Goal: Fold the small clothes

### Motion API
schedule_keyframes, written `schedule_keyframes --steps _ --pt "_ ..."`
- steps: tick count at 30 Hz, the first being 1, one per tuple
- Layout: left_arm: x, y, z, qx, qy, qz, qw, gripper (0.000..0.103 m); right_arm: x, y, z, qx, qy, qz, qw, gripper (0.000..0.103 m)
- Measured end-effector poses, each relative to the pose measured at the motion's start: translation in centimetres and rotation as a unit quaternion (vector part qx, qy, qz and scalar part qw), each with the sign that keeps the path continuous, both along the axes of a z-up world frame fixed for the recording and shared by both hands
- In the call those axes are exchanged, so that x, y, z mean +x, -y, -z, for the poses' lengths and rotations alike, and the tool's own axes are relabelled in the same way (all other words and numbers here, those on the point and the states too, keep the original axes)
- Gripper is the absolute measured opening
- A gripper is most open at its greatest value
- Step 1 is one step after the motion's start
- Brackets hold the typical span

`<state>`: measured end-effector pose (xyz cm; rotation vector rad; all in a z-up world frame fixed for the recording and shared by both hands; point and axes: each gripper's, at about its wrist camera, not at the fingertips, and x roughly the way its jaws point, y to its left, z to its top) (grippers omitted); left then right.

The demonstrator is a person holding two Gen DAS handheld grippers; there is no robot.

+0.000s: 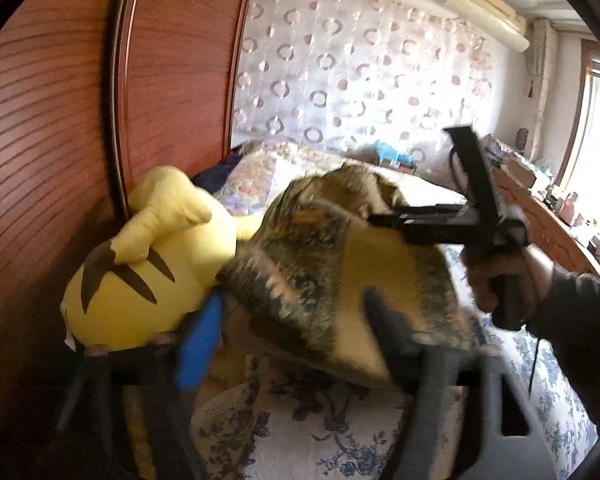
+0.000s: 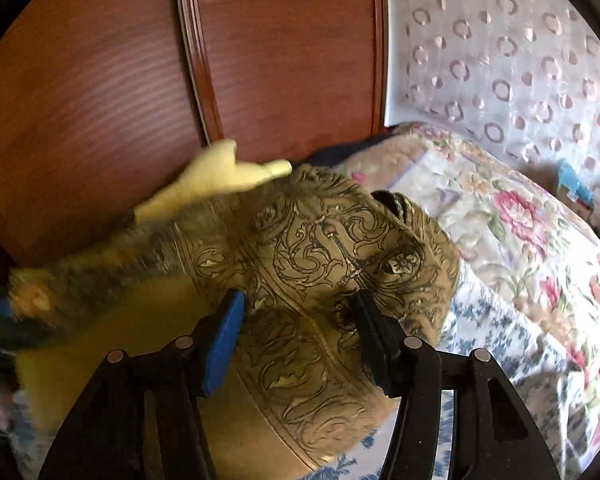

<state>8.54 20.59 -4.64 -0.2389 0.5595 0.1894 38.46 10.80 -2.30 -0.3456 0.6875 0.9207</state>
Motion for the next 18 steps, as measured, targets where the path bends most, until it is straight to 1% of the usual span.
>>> schedule_keyframes --steps 2,3,5,8,9,13,15,18 --pt "-0.4 0.4 -0.6 0.016 0.008 -0.004 0.9998 0.083 0.4 0.3 -0.4 0.016 -0.004 0.009 1.0 0.058" --pt "-0.5 0.7 -1.0 0.028 0.008 -0.007 0.9996 0.083 0.5 0.1 -0.5 0.016 -0.004 0.012 1.0 0.058" --pt "-0.6 1.2 -1.4 0.036 0.009 -0.005 0.9993 0.083 0.4 0.6 -1.4 0.011 0.002 0.021 1.0 0.058" --pt "-0.6 2.3 -2.0 0.048 0.011 0.004 0.9988 0.083 -2.2 3.2 -2.8 0.023 0.007 0.034 0.999 0.058" --pt "-0.6 2.7 -2.2 0.053 0.012 0.005 0.9985 0.083 -3.9 4.3 -2.8 0.03 0.012 0.038 0.999 0.058" --pt "-0.6 4.9 -2.5 0.072 0.013 0.021 0.9971 0.083 -7.9 7.9 -3.3 0.047 0.035 0.062 0.996 0.058" --pt "-0.7 6.0 -2.5 0.078 0.013 0.03 0.9964 0.083 -10.0 10.0 -3.4 0.047 0.042 0.077 0.995 0.063" --pt "-0.7 7.8 -2.5 0.078 0.015 0.049 0.9957 0.083 -12.8 12.9 -3.8 0.051 0.052 0.098 0.992 0.067"
